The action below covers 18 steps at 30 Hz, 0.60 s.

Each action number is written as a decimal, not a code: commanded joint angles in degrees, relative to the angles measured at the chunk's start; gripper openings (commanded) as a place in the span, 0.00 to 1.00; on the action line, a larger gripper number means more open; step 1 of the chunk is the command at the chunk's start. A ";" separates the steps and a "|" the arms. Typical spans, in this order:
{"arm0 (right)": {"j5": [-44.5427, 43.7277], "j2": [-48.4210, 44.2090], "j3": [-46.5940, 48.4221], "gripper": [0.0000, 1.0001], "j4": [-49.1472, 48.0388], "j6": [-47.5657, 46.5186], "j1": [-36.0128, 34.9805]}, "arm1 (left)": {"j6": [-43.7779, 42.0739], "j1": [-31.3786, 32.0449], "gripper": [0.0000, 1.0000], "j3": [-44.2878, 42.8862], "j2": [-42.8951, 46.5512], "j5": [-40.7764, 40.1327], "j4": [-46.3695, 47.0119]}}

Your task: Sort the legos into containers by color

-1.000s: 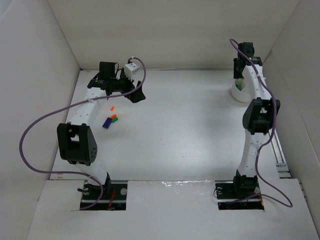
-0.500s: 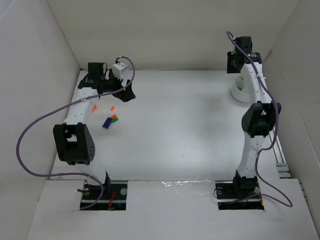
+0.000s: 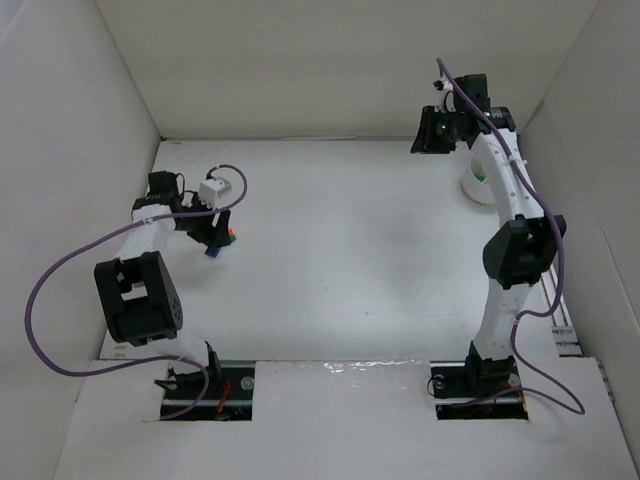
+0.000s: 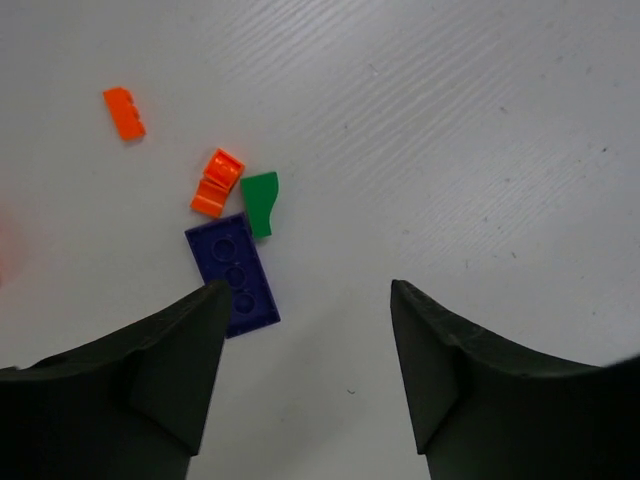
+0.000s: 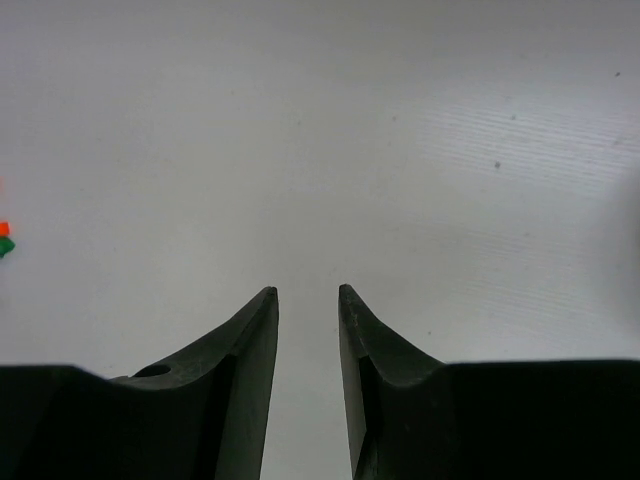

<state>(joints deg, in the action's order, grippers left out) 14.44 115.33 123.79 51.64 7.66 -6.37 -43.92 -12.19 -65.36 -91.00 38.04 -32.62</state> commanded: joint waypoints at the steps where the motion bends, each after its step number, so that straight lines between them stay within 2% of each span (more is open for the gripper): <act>1: 4.28 -0.10 -0.56 0.36 0.57 1.83 -1.19 | -1.52 0.23 0.59 1.90 1.18 -3.32 3.69; 4: 4.28 -0.10 -0.56 0.36 0.57 1.83 -1.19 | 1.90 0.84 0.49 3.04 0.66 -5.34 8.44; 7: 4.28 -0.10 -0.56 0.36 0.57 1.83 -1.19 | 4.10 2.95 0.45 3.05 -1.19 -8.41 10.73; 18: 3.23 1.48 0.58 0.36 0.57 2.36 -1.19 | 8.06 5.42 0.43 -0.12 -8.75 -10.62 12.49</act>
<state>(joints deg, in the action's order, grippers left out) 17.80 115.96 122.80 52.75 9.47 -7.22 -37.71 -6.81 -63.22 -99.20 28.25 -20.47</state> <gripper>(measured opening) 0.361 0.435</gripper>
